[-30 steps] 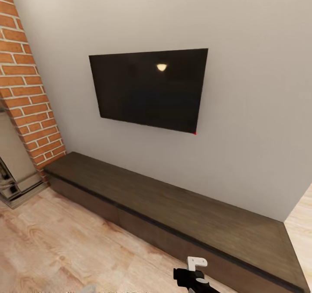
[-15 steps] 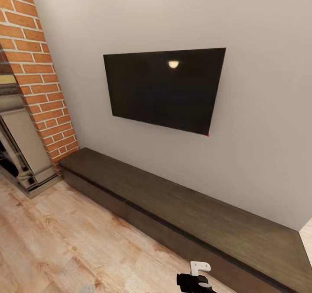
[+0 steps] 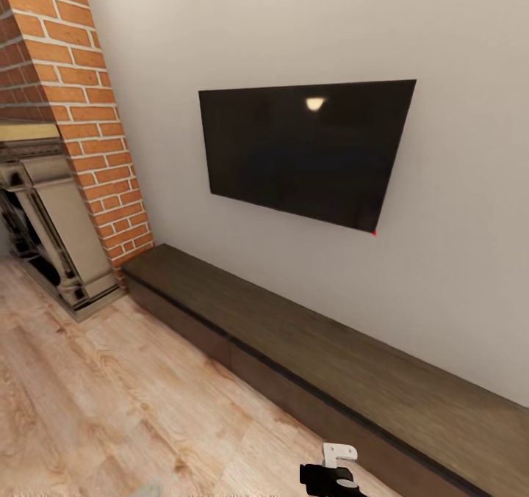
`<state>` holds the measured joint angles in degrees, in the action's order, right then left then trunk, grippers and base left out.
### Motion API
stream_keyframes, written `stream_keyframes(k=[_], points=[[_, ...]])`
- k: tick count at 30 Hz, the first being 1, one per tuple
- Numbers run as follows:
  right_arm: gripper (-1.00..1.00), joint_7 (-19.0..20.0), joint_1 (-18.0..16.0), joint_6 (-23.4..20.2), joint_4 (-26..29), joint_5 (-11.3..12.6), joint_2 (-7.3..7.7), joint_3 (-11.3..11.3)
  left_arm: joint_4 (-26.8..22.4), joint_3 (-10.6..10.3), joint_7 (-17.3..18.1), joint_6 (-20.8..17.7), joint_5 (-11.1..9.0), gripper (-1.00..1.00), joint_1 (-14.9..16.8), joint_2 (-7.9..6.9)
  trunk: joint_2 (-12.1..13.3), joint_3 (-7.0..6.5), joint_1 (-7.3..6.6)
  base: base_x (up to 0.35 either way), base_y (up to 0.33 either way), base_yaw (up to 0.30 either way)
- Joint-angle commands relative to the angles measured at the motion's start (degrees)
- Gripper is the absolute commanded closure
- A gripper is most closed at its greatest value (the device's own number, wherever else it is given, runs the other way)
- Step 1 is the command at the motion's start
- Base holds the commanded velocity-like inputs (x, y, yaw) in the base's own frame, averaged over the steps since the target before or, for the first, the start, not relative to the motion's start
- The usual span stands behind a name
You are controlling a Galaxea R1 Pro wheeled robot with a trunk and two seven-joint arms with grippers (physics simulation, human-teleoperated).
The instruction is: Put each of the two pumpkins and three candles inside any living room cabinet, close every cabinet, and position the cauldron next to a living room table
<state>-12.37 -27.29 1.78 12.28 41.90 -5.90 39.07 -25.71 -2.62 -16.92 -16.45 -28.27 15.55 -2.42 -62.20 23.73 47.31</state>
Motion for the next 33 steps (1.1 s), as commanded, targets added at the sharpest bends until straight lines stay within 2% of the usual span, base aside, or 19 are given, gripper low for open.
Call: stream_keyframes(k=[1, 33], points=[[-1.0, -0.28, -0.04, 0.21, 0.02, 0.53, 0.01, 0.49, -0.13, -0.28, -0.41, -0.25, -0.47, -1.0, 0.01, -0.04, 0.37, -0.04, -0.22, 0.0, 0.0, 0.169], [-1.0, -0.28, -0.04, 0.39, 0.02, -0.06, 0.01, 0.48, -0.13, -0.37, -0.46, -0.17, -0.47, -1.0, 0.01, 0.32, 13.21, -3.19, -7.25, 0.0, 0.0, 0.168]])
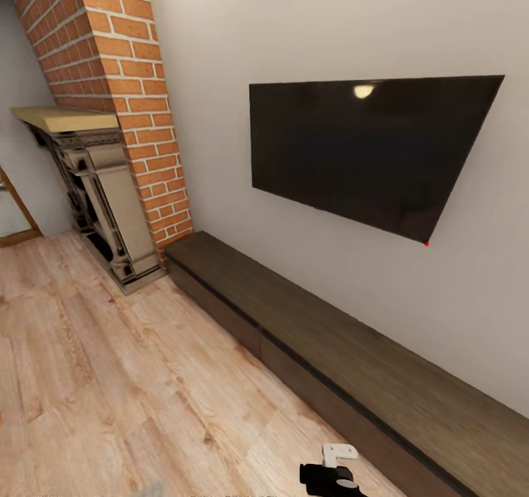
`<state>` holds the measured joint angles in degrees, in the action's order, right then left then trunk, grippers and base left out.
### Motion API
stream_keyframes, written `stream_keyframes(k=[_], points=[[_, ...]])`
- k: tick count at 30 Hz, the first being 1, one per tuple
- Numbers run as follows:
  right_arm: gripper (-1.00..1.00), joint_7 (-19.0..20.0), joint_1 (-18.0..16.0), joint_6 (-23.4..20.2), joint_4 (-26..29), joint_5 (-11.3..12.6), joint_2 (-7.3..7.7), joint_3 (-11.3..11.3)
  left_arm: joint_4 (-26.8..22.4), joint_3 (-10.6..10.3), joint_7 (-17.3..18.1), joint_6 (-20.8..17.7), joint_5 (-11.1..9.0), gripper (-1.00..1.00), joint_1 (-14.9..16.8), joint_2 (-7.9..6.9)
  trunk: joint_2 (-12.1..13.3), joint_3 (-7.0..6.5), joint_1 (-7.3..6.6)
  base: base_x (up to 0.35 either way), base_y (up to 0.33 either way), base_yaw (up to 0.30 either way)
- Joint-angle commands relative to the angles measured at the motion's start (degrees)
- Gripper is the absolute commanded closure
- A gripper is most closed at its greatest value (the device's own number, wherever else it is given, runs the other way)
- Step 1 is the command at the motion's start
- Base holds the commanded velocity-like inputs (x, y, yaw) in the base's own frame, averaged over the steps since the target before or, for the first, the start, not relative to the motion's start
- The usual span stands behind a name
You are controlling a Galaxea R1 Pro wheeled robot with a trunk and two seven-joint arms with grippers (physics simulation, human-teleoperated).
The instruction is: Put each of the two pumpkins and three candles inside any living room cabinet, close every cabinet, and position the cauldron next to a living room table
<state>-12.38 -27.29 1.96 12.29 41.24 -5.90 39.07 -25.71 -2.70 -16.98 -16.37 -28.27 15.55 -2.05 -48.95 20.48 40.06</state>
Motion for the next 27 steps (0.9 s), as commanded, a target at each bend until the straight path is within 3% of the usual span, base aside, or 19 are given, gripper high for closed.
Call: stream_keyframes(k=[1, 15, 27], points=[[-1.0, -0.27, -0.03, 0.22, 0.02, 0.6, 0.01, 0.48, -0.13, -0.29, -0.4, -0.24, -0.47, -1.0, 0.01, 0.01, 0.36, -0.03, -0.22, 0.0, 0.0, 0.167], [-1.0, -0.27, 0.02, 0.23, 0.02, 0.6, 0.01, 0.48, -0.13, -0.29, -0.42, -0.24, -0.48, -1.0, 0.01, 0.04, 5.98, -1.41, -3.29, 0.0, 0.0, 0.167], [-1.0, -0.27, 0.03, 0.24, 0.02, 0.6, 0.01, 0.48, -0.13, -0.25, -0.43, -0.24, -0.52, -1.0, 0.01, -0.02, 5.98, -0.44, -3.29, 0.0, 0.0, 0.167]])
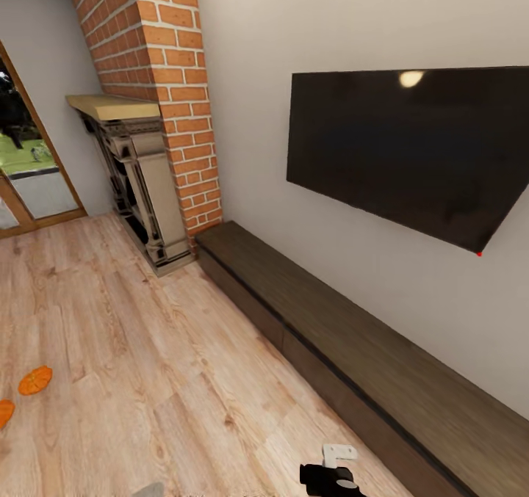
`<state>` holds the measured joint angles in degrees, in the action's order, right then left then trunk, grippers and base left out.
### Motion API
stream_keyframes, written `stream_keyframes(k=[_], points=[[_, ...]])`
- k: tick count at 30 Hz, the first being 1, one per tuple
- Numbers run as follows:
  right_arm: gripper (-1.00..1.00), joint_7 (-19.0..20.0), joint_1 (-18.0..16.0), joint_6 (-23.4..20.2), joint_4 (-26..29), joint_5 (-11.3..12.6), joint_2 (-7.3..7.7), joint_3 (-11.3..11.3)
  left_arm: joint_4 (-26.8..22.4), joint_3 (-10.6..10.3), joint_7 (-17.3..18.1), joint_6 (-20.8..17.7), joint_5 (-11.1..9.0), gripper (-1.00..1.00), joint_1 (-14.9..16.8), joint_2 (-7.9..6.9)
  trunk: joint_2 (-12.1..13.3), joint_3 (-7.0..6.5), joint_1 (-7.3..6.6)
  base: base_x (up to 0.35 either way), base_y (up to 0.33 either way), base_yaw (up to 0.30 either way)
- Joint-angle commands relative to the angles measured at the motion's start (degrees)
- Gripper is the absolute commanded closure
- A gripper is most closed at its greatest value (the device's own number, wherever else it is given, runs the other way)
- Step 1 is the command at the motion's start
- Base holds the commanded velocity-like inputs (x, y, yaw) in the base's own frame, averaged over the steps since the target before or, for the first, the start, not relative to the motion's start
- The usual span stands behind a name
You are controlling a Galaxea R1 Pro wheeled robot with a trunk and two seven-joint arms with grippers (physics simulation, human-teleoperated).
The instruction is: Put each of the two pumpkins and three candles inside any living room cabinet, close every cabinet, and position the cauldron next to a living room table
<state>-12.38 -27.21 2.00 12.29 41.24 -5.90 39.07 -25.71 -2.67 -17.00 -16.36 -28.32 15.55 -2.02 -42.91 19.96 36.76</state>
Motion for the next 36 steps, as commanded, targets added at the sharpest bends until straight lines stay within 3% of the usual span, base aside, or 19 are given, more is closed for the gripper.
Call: stream_keyframes(k=[1, 10, 23, 36], points=[[-1.0, -0.28, -0.04, 0.22, 0.01, 0.6, 0.01, 0.49, -0.13, -0.3, -0.4, -0.13, -0.43, -1.0, 0.01, -0.02, -0.06, 0.15, 0.01, 0.0, 0.0, 0.167], [-1.0, -0.2, -0.05, 0.4, 0.07, 0.46, 0.07, 0.49, -0.02, -0.49, -0.33, 1.52, -0.3, -1.0, -0.16, -0.28, -0.06, 0.88, 0.01, 0.078, 0.0, 0.168], [-1.0, -0.19, -0.03, 0.47, 0.48, 0.33, 0.01, 0.63, 2.67, -0.37, -0.3, 1.63, -0.05, -1.0, -0.1, -0.34, -0.06, 1.29, 0.01, 0.316, 0.0, 0.089], [-1.0, -0.19, -0.03, 0.51, 0.45, 0.33, 0.01, 0.66, 2.68, -0.26, -0.3, 1.63, -0.07, -1.0, -0.1, -0.35, -0.06, 1.29, 0.01, 0.297, 0.134, 0.265]])
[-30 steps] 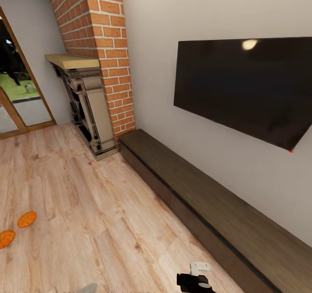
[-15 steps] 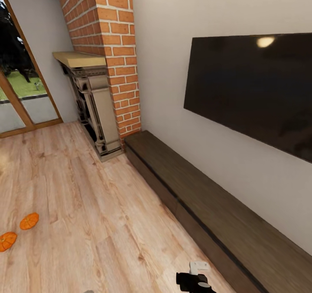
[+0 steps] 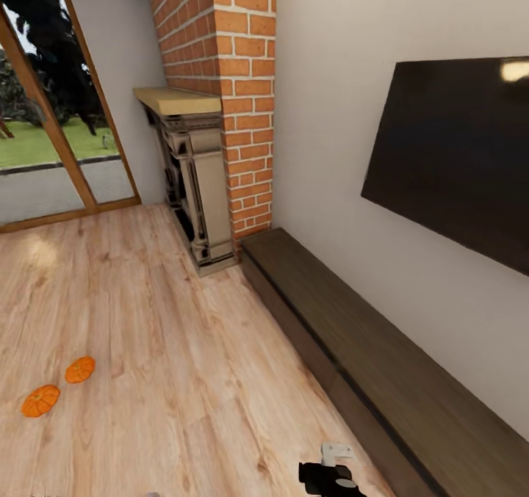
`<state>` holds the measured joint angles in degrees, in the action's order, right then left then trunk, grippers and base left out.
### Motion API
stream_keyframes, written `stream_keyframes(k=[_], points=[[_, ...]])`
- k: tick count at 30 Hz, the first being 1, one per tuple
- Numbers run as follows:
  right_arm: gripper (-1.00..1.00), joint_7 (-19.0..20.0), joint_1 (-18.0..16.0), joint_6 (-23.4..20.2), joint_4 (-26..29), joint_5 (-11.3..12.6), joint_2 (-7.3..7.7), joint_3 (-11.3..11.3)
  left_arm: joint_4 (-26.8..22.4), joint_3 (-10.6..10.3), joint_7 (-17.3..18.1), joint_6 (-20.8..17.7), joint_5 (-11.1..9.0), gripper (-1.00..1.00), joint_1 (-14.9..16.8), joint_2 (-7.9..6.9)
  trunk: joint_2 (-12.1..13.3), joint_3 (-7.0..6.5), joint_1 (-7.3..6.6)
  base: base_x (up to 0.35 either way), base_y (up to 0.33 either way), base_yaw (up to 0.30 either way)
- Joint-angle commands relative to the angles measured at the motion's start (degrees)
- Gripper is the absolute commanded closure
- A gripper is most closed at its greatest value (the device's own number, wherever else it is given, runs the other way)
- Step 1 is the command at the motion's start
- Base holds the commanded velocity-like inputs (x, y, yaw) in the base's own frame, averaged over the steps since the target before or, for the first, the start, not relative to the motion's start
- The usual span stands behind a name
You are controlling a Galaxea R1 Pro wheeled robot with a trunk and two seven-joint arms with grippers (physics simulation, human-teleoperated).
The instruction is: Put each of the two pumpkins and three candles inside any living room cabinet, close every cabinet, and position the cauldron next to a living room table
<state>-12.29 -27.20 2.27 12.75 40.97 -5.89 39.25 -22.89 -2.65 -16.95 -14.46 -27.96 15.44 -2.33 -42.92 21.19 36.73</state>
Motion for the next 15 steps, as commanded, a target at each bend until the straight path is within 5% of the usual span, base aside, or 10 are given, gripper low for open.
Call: stream_keyframes(k=[1, 15], points=[[-1.0, -0.28, -0.05, 0.23, -0.01, 0.58, 0.0, 0.48, -0.14, -0.29, -0.36, -0.29, -0.43, -1.0, 0.0, -0.04, -0.05, 0.07, 0.04, 0.278, 0.18, 0.281], [-1.0, -0.28, -0.05, 0.21, -0.05, 0.57, 0.0, 0.48, -0.14, -0.29, -0.34, -0.26, -0.43, -1.0, 0.01, -0.03, -0.05, 0.07, 0.04, 0.273, 0.187, 0.281]])
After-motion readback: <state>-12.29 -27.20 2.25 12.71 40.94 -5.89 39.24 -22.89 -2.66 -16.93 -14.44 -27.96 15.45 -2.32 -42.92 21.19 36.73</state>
